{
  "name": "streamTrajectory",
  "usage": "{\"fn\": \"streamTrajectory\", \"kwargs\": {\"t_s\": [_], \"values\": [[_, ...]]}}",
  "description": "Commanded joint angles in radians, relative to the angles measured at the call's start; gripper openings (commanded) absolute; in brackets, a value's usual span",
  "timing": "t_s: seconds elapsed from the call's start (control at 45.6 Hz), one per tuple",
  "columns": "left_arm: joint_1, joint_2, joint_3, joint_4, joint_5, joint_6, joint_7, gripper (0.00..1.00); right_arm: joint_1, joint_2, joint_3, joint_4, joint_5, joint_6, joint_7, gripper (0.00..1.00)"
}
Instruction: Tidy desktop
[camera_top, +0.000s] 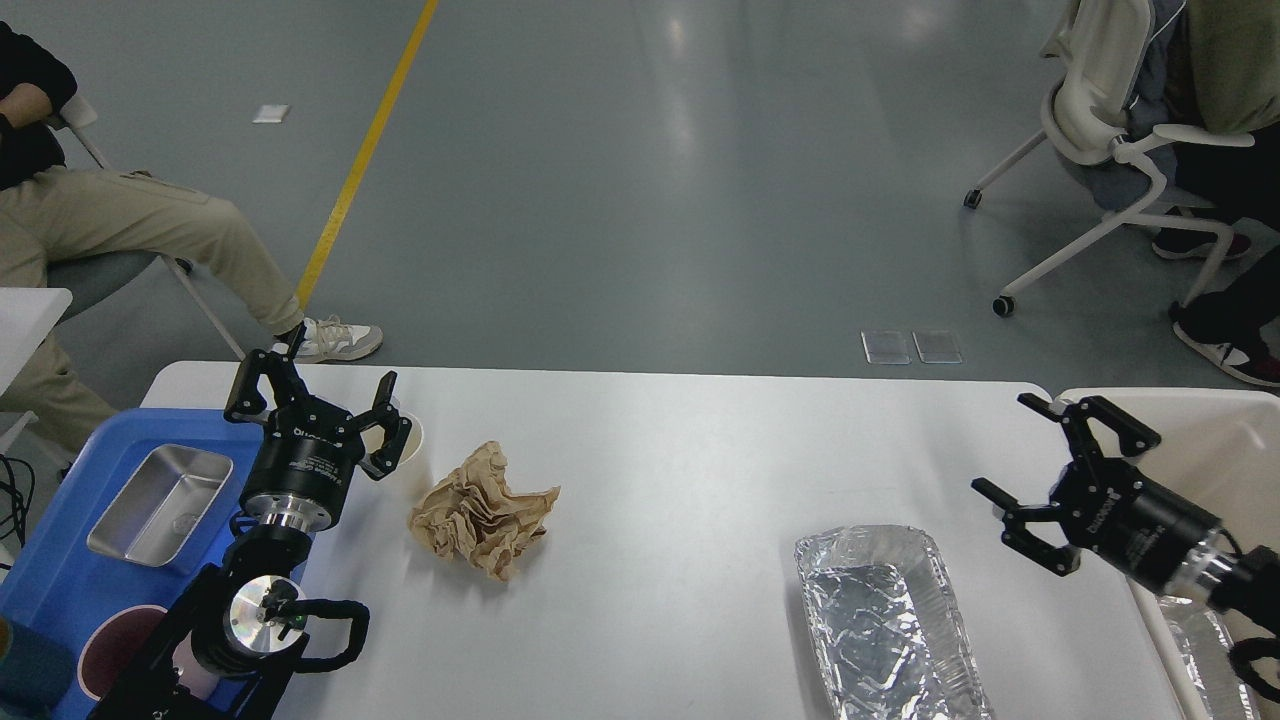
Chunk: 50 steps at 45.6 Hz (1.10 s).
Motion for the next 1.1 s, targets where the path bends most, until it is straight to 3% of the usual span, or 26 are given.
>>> {"fn": "streamTrajectory", "kwargs": {"t_s": [0.0, 0.285, 0.68, 1.075], "values": [[-0.002, -0.025, 0.011, 0.006, 0.000, -0.005, 0.001, 0.97, -0.088, -0.103, 0.068, 0.047, -0.006, -0.001, 0.001, 1.00], [-0.016, -0.032, 0.022, 0.015, 0.000, -0.005, 0.001, 0.97, -0.318, -0.261, 0.197, 0.162, -0.107, -0.007, -0.001, 1.00], [-0.014, -0.027, 0.024, 0.033, 0.000, -0.005, 0.002, 0.97, -0.570, -0.378, 0.363, 0.167, -0.239, -0.066, -0.002, 1.00], [-0.065, -0.027, 0.024, 0.133, 0.000, -0.069, 0.036, 0.97, -0.609, -0.581, 0.387, 0.012, -0.288, -0.062, -0.031, 1.00]]}}
